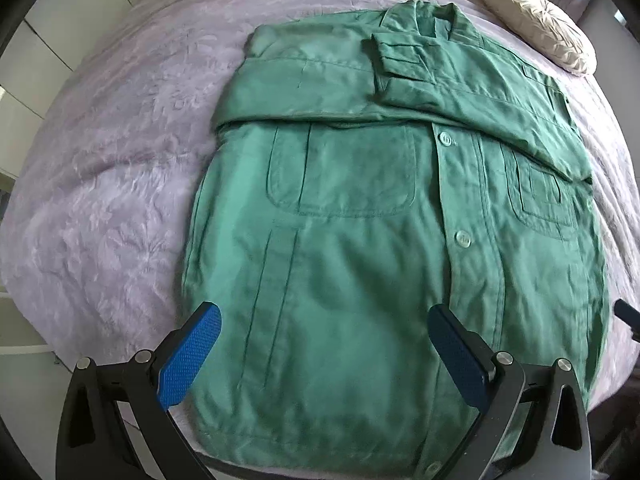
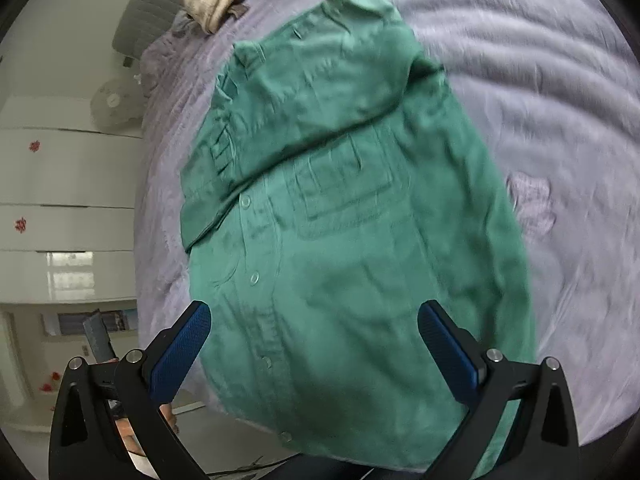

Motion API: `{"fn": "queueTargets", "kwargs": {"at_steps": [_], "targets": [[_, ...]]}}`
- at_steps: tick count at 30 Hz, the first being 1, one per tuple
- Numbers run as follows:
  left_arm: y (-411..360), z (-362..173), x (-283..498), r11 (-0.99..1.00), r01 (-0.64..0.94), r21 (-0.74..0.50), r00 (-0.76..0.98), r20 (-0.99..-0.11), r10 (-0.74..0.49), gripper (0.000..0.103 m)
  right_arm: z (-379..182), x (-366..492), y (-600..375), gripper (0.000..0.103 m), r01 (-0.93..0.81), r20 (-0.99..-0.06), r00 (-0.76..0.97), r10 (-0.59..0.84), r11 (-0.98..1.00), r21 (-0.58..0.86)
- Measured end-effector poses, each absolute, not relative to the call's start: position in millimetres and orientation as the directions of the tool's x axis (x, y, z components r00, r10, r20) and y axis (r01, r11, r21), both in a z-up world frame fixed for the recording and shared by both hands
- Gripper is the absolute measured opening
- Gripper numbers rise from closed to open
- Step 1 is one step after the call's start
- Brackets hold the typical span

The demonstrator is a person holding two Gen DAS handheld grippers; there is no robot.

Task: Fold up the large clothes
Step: 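Grasp the jacket hem with both tools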

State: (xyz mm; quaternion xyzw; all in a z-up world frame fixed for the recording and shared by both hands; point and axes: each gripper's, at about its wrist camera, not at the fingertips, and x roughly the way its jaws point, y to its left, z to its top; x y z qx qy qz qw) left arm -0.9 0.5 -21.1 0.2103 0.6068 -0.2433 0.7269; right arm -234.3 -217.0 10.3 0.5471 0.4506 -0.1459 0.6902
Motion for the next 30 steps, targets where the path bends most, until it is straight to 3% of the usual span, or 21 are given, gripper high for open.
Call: {"fn": "queueTargets", "kwargs": {"at_steps": [18, 30], "targets": [[106.5, -57.1, -11.8, 0.806, 0.591, -0.024, 0.075, -0.994, -0.085, 0.103, -24.0, -251.6, -119.7, 0.103, 0.772, -0.803, 0.492, 0.337, 0.258, 0.581], [163.7, -85.9, 9.4, 0.833, 0.529, -0.161, -0.063, -0.987, -0.15, 0.103, -10.9, -309.2, -122.9, 0.103, 0.808, -0.829, 0.524, 0.194, 0.196, 0.556]]}}
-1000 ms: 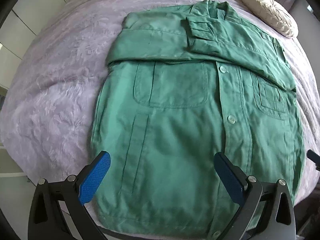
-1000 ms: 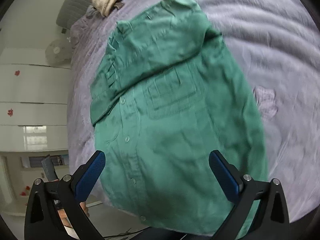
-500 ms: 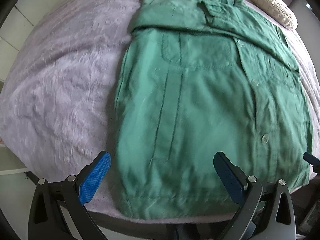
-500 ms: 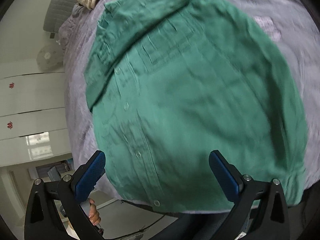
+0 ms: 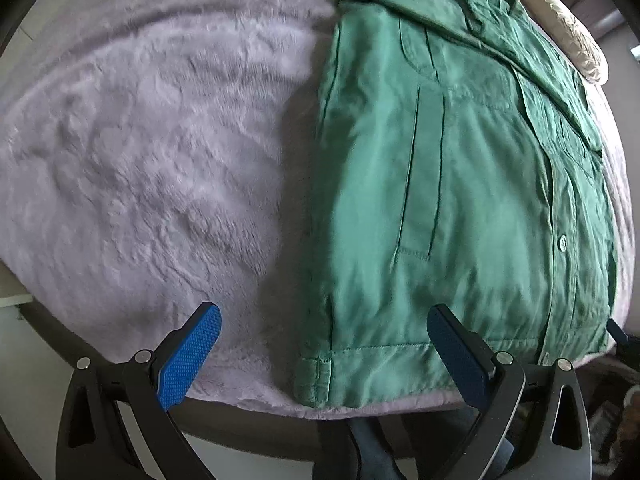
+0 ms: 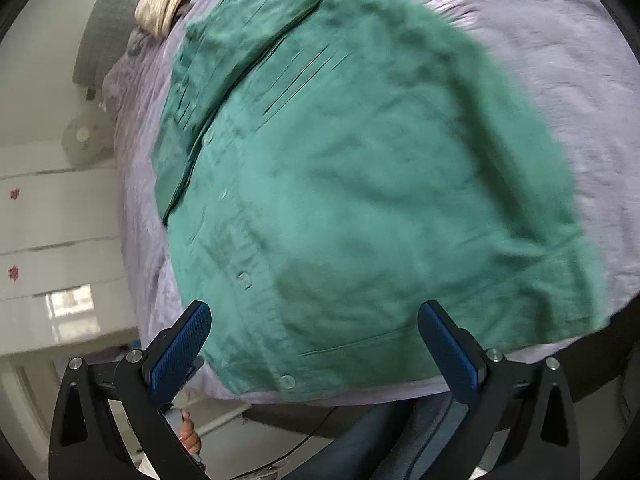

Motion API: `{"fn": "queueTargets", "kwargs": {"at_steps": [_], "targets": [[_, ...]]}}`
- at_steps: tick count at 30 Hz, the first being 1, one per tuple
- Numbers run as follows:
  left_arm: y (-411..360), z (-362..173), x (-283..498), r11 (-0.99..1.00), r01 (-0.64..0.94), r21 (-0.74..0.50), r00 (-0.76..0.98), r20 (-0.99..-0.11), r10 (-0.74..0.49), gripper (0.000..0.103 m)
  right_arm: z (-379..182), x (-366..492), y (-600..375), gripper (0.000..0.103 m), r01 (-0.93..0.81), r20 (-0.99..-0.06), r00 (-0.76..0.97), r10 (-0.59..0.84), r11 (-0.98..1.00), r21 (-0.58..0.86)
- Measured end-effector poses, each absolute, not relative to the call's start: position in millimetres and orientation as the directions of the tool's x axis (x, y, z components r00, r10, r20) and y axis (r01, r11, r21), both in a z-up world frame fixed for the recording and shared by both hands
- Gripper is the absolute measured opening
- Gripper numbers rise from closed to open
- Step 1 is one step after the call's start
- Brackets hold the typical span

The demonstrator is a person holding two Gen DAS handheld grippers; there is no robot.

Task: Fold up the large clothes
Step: 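Grasp the jacket hem with both tools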

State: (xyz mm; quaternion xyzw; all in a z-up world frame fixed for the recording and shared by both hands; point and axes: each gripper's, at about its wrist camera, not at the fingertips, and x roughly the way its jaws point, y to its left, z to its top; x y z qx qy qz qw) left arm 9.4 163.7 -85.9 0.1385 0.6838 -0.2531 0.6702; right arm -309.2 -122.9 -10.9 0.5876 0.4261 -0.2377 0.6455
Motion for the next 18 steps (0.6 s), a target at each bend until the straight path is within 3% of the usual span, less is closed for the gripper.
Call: {"fn": "queueTargets", "kwargs": {"at_steps": [6, 11, 14, 18], "targets": [[162.7, -102.8, -0.2, 0.806, 0.543, -0.235, -0.152, -0.972, -0.181, 0.103, -6.3, -371.3, -156.4, 0.103, 0.87, -0.879, 0.476, 0.016, 0.134, 0.474], [149.7, -112.9, -9.4, 0.771, 0.573, -0.279, -0.217, -0.958, -0.185, 0.103, -35.0, -399.9, -165.3, 0.103, 0.878, -0.88, 0.473, 0.045, 0.061, 0.475], [146.4, -120.6, -10.8, 0.765, 0.584, -0.271, -0.226, -0.96, -0.167, 0.103, -54.1, -400.9, -157.3, 0.103, 0.823, -0.817, 0.565, 0.111, -0.002, 0.569], [144.9, -124.4, -7.2, 0.768, 0.569, -0.293, -0.235, -0.953, -0.189, 0.103, -52.5, -378.1, -142.9, 0.103, 0.66, -0.648, 0.747, 0.149, -0.041, 0.751]]}}
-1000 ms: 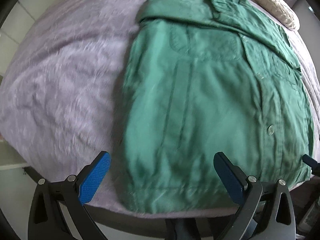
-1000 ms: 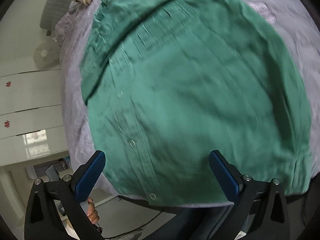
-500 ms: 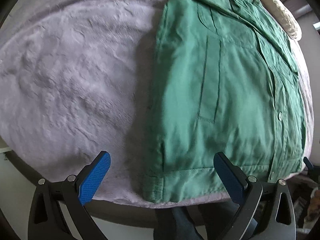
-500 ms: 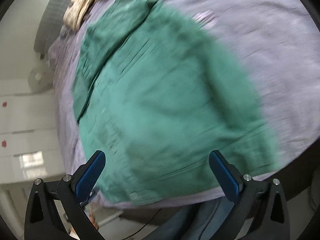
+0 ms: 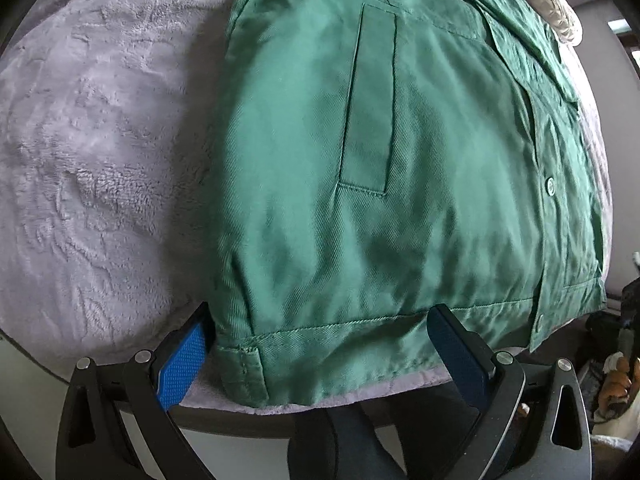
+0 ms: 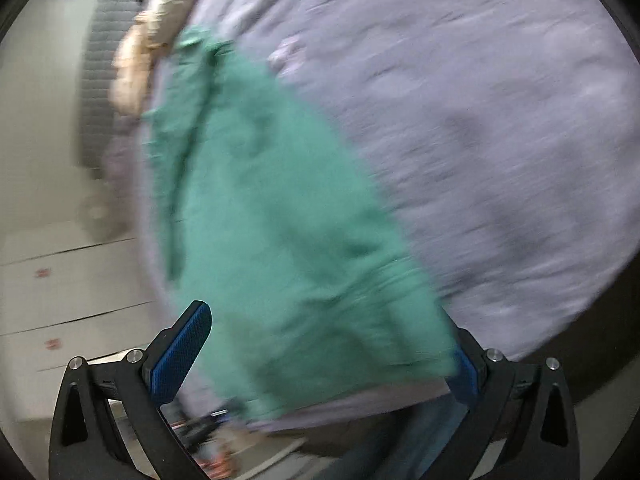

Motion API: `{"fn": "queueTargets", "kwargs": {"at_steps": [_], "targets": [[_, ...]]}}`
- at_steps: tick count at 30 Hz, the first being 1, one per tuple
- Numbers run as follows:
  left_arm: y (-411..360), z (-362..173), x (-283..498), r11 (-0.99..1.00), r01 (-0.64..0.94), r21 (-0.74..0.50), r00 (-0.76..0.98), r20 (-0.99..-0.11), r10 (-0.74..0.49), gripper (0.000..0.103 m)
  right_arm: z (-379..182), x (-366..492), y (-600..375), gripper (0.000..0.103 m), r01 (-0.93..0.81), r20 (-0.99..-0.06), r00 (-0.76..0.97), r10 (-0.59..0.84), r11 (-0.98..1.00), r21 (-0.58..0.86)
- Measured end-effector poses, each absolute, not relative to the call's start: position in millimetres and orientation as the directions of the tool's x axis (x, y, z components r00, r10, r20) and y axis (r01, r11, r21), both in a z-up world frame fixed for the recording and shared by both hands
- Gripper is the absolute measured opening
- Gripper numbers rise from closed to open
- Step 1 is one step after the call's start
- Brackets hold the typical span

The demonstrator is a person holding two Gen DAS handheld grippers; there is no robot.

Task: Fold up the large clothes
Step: 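Grasp the jacket hem with both tools, then fold the held hem over toward the collar with both tools and open them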

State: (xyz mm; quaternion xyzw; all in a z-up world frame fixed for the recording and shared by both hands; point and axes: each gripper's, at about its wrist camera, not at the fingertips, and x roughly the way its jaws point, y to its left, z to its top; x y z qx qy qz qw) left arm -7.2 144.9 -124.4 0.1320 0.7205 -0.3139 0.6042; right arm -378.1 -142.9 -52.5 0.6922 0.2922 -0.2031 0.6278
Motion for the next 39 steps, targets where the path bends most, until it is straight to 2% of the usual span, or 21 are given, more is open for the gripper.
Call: {"fn": "queueTargets", "kwargs": {"at_steps": [1, 3, 7, 8, 9, 10, 11, 12, 13, 14, 15, 16, 17, 19, 23, 27, 29, 34, 39], "targets": [[143.0, -125.3, -7.2, 0.77, 0.564, -0.3, -0.238, -0.951, -0.196, 0.103, -48.9, -370.9, -141.5, 0.103, 0.609, -0.596, 0.787, 0.159, -0.039, 0.792], [136.7, -128.2, -9.0, 0.774, 0.552, -0.311, -0.242, -0.948, -0.207, 0.103, -45.9, -360.9, -141.3, 0.103, 0.561, -0.549, 0.818, 0.174, -0.031, 0.827], [137.5, -132.4, -6.0, 0.774, 0.542, -0.327, -0.249, -0.942, -0.224, 0.103, -58.6, -351.7, -141.5, 0.103, 0.608, -0.59, 0.782, 0.202, -0.039, 0.793], [137.4, -132.2, -5.2, 0.77, 0.541, -0.337, -0.253, -0.939, -0.233, 0.1, -61.6, -348.5, -138.9, 0.103, 0.616, -0.596, 0.776, 0.206, -0.044, 0.786], [135.2, -130.1, -8.0, 0.768, 0.542, -0.342, -0.253, -0.938, -0.239, 0.089, -64.7, -350.3, -136.7, 0.103, 0.619, -0.597, 0.774, 0.212, -0.051, 0.784], [140.9, -129.0, -9.3, 0.767, 0.548, -0.333, -0.247, -0.941, -0.232, 0.084, -66.4, -349.4, -135.4, 0.103, 0.621, -0.599, 0.772, 0.213, -0.056, 0.782], [148.3, -128.0, -6.0, 0.764, 0.555, -0.328, -0.243, -0.943, -0.228, 0.075, -65.7, -352.6, -134.4, 0.102, 0.625, -0.602, 0.769, 0.213, -0.054, 0.779], [153.3, -126.1, -3.5, 0.76, 0.559, -0.332, -0.244, -0.942, -0.232, 0.057, -65.1, -350.5, -133.0, 0.1, 0.633, -0.612, 0.762, 0.212, -0.048, 0.772], [156.9, -127.4, -6.0, 0.754, 0.557, -0.347, -0.256, -0.936, -0.242, 0.047, -63.2, -351.2, -132.4, 0.093, 0.644, -0.623, 0.754, 0.209, -0.042, 0.764], [158.8, -126.2, -5.2, 0.747, 0.552, -0.37, -0.273, -0.927, -0.257, 0.038, -61.9, -351.4, -131.7, 0.066, 0.655, -0.636, 0.744, 0.203, -0.036, 0.755], [161.4, -123.2, -4.4, 0.741, 0.543, -0.396, -0.289, -0.916, -0.278, 0.034, -62.2, -352.4, -131.3, 0.048, 0.673, -0.654, 0.729, 0.201, -0.037, 0.739], [161.7, -119.6, -3.8, 0.736, 0.543, -0.404, -0.293, -0.913, -0.284, 0.033, -63.6, -354.1, -132.8, 0.022, 0.673, -0.652, 0.73, 0.205, -0.048, 0.738], [161.9, -115.7, -2.5, 0.734, 0.543, -0.408, -0.296, -0.911, -0.287, 0.03, -64.7, -355.7, -133.8, 0.013, 0.664, -0.641, 0.739, 0.209, -0.062, 0.745], [162.1, -102.8, 0.4, 0.731, 0.517, -0.445, -0.315, -0.893, -0.322, 0.03, -58.3, -354.5, -137.1, 0.011, 0.635, -0.612, 0.762, 0.212, -0.055, 0.771], [158.5, -63.3, 19.0, 0.694, 0.444, -0.566, -0.322, -0.824, -0.466, 0.029, -32.4, -338.2, -151.3, 0.01, 0.502, -0.478, 0.847, 0.231, -0.057, 0.863], [145.1, -16.4, 52.1, 0.674, 0.418, -0.609, -0.238, -0.79, -0.566, 0.029, 0.4, -305.2, -178.1, 0.01, 0.406, -0.389, 0.884, 0.258, -0.014, 0.914], [138.9, 1.9, 76.5, 0.672, 0.397, -0.625, -0.188, -0.772, -0.608, 0.025, 11.9, -287.1, -193.9, 0.01, 0.38, -0.368, 0.889, 0.272, 0.007, 0.925], [112.2, 40.6, 128.6, 0.681, 0.372, -0.631, -0.041, -0.744, -0.667, 0.025, 34.5, -231.8, -247.8, 0.01, 0.305, -0.302, 0.902, 0.309, 0.042, 0.952], [57.7, 37.6, 169.4, 0.696, 0.356, -0.623, 0.012, -0.742, -0.67, 0.025, 40.9, -184.3, -297.1, 0.01, 0.303, -0.311, 0.898, 0.31, 0.075, 0.95]]}}
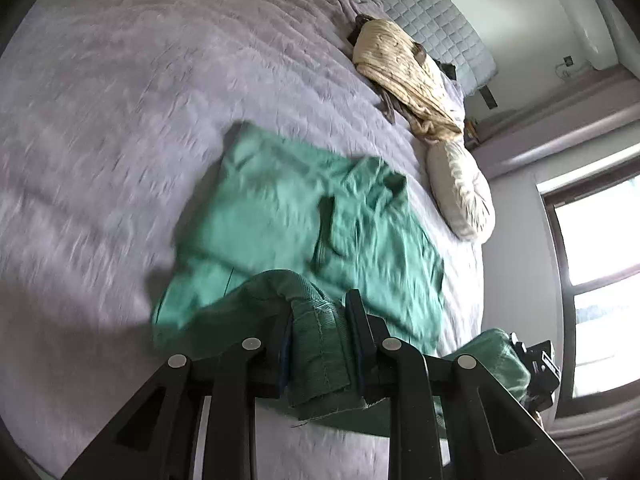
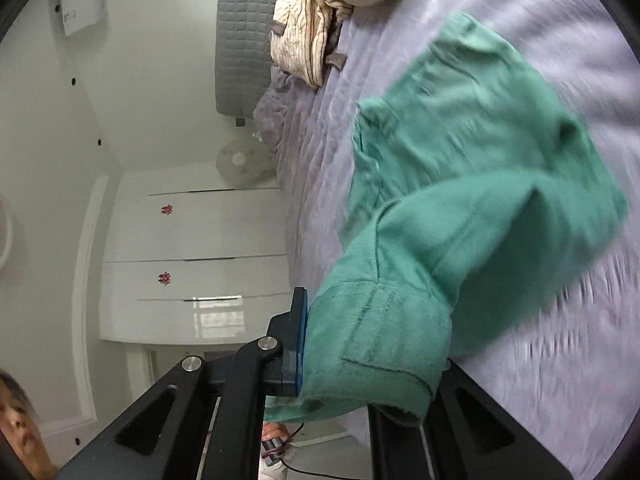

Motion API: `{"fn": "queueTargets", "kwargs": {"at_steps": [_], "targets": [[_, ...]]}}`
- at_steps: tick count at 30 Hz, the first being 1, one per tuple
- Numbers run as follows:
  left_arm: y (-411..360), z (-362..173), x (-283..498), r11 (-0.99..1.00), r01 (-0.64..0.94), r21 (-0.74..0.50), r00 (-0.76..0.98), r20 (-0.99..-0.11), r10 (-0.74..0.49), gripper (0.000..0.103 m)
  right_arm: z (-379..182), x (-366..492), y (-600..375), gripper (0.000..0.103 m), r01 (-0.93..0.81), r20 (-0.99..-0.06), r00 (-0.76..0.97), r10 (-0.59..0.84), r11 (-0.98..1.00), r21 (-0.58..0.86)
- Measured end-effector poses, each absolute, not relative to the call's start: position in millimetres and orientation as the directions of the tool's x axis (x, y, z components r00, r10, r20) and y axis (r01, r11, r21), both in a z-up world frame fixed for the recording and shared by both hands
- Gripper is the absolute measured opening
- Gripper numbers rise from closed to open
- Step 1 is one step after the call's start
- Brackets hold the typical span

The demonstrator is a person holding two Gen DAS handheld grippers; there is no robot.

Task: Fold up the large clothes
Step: 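Fold the held hem over toward the collar with both tools and open them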

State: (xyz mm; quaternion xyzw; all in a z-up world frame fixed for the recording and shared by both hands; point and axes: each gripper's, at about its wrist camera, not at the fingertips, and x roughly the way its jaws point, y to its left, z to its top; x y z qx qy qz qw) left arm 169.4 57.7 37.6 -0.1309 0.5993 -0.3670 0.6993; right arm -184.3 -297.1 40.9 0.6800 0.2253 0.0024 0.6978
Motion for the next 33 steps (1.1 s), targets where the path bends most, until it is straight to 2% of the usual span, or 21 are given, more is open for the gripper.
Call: {"fn": "queueTargets", "kwargs": {"at_steps": [8, 14, 19, 21, 22, 23, 24, 27, 33], "targets": [[-17.0, 5.4, 248.3, 0.752, 0.408, -0.518, 0.051, -0.809, -0.585, 0.025, 10.7, -128.6, -362.0, 0.01, 0.39, -0.391, 0.899, 0.197, 0.046, 0.92], [-66.2, -38.3, 274.5, 0.813, 0.458, -0.359, 0.09, -0.892, -0.444, 0.026, -34.0, -94.0, -398.8, 0.01, 0.495, -0.489, 0.857, 0.164, 0.009, 0.869], [-77.1, -47.7, 281.5, 0.821, 0.473, -0.32, 0.082, -0.912, -0.403, 0.027, -53.8, -82.4, -410.2, 0.017, 0.556, -0.544, 0.82, 0.175, -0.024, 0.831], [-75.8, -42.7, 282.7, 0.82, 0.482, -0.308, 0.097, -0.912, -0.399, 0.036, -50.8, -80.0, -413.4, 0.027, 0.565, -0.555, 0.811, 0.184, -0.002, 0.825], [-75.1, -37.4, 281.8, 0.818, 0.496, -0.292, 0.118, -0.91, -0.397, 0.043, -46.7, -79.7, -415.4, 0.049, 0.569, -0.563, 0.806, 0.184, 0.02, 0.822], [-74.5, -33.1, 281.1, 0.817, 0.507, -0.275, 0.14, -0.909, -0.392, 0.063, -42.9, -80.7, -416.9, 0.076, 0.565, -0.562, 0.808, 0.175, 0.035, 0.824], [-72.2, -23.6, 279.0, 0.833, 0.512, -0.208, 0.221, -0.906, -0.362, 0.081, -35.6, -81.9, -420.3, 0.081, 0.56, -0.562, 0.813, 0.151, 0.057, 0.826], [-66.8, -7.9, 280.3, 0.847, 0.512, -0.143, 0.32, -0.883, -0.342, 0.083, -23.4, -85.3, -428.7, 0.081, 0.57, -0.579, 0.805, 0.128, 0.103, 0.815], [-69.3, -34.7, 286.8, 0.863, 0.491, -0.118, 0.267, -0.923, -0.278, 0.083, -15.3, -87.4, -434.8, 0.081, 0.743, -0.782, 0.621, 0.051, 0.279, 0.609]]}}
